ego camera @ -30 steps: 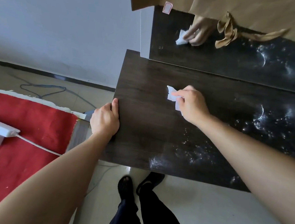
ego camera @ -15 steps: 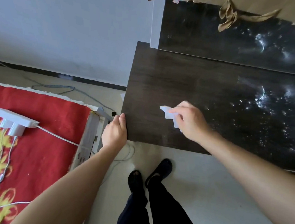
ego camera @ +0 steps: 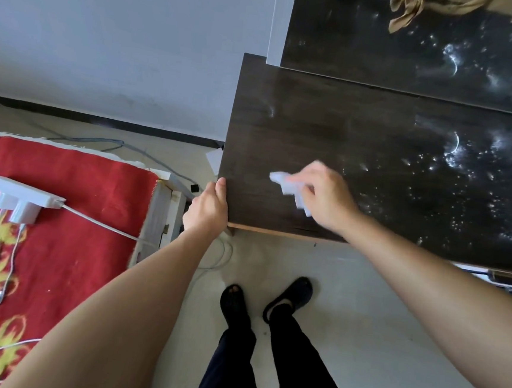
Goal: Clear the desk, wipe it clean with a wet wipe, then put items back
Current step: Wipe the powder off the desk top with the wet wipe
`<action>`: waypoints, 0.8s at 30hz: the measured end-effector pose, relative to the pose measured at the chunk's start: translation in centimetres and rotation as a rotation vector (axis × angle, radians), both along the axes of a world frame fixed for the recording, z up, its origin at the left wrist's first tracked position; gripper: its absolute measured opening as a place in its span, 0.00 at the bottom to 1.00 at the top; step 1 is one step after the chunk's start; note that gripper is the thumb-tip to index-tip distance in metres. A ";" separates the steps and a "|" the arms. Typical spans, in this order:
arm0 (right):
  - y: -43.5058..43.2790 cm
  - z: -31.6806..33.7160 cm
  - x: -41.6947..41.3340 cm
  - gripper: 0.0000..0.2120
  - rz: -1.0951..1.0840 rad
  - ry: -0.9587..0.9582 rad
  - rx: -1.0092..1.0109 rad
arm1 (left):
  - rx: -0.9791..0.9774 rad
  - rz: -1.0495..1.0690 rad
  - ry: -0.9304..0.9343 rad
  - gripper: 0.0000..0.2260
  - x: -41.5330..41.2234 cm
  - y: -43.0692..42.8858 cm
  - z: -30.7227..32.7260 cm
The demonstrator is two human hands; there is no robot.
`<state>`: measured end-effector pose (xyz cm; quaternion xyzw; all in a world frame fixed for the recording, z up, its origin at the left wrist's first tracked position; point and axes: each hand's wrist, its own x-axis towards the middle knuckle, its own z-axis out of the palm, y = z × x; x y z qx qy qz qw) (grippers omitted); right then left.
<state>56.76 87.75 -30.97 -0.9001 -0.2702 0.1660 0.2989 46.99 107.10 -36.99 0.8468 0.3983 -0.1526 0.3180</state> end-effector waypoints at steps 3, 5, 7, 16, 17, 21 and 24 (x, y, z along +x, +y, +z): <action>3.5 -2.7 1.1 0.17 -0.082 0.005 -0.084 | -0.017 -0.024 0.022 0.27 0.0 0.2 0.2; 3.1 -3.7 -1.9 0.17 0.112 -0.024 -0.096 | -0.041 -0.020 0.035 0.26 0.1 0.3 0.3; -0.2 -3.4 -5.1 0.16 0.356 -0.036 -0.092 | 0.007 -0.018 0.031 0.23 0.4 0.2 0.6; -8.6 2.2 7.5 0.12 -0.043 -0.069 -0.097 | 0.334 -0.305 -0.309 0.16 4.9 -6.7 1.1; -8.4 2.2 10.4 0.12 -0.135 -0.114 -0.095 | 0.344 -0.292 -0.293 0.17 5.4 -7.4 0.7; -7.5 1.2 18.6 0.14 -0.474 -0.111 -0.080 | 0.450 -0.301 -0.250 0.19 5.5 -8.2 -0.9; -6.5 -2.0 22.3 0.13 -0.686 -0.023 -0.044 | 0.495 -0.284 -0.268 0.18 5.6 -8.5 -1.2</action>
